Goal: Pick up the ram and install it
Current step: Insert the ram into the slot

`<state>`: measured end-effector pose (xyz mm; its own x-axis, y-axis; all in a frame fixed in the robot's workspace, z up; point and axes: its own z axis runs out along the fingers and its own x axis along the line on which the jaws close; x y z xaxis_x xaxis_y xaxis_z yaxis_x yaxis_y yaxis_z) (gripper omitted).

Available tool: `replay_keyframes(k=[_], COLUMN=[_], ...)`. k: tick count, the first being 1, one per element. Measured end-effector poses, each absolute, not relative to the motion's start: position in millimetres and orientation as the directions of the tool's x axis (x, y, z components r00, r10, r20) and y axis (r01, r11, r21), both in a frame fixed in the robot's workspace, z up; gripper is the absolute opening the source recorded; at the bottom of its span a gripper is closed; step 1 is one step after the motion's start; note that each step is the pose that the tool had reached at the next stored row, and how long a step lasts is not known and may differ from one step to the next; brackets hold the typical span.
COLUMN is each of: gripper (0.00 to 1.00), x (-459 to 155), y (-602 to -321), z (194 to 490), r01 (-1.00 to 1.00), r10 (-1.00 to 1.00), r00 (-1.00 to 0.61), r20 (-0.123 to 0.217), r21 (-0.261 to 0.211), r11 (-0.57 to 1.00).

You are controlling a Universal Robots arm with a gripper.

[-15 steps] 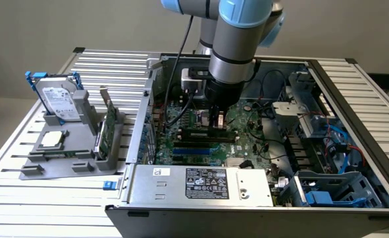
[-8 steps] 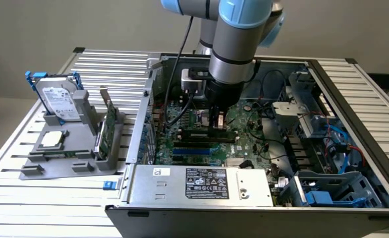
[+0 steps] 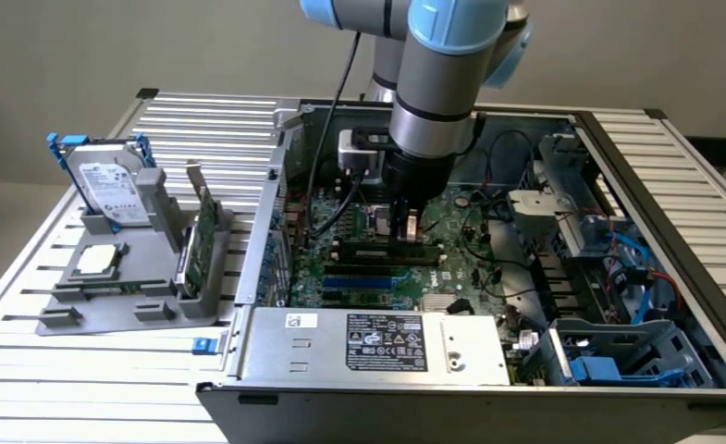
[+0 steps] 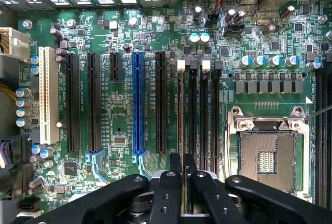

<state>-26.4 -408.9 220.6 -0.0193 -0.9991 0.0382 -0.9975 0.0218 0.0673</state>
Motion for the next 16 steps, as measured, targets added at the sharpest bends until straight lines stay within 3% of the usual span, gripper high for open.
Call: replay_keyframes(k=[3, 5, 6, 9, 16], gripper=[0.16, 0.28, 0.28, 0.4, 0.4], x=[-26.4, -26.4, -26.4, -26.4, -26.5], y=[-409.0, -408.9, -408.9, -408.9, -408.9], z=[220.5, 220.4, 220.7, 224.8, 246.3], r01=[-0.997, -0.997, -0.997, -0.997, -0.997], r10=[-0.999, -0.999, -0.999, -0.999, -0.999], r00=[-0.019, -0.019, -0.019, -0.019, -0.019], r20=[0.039, 0.039, 0.039, 0.039, 0.039], r21=[0.067, 0.067, 0.068, 0.069, 0.076], r11=[0.022, 0.022, 0.022, 0.022, 0.022])
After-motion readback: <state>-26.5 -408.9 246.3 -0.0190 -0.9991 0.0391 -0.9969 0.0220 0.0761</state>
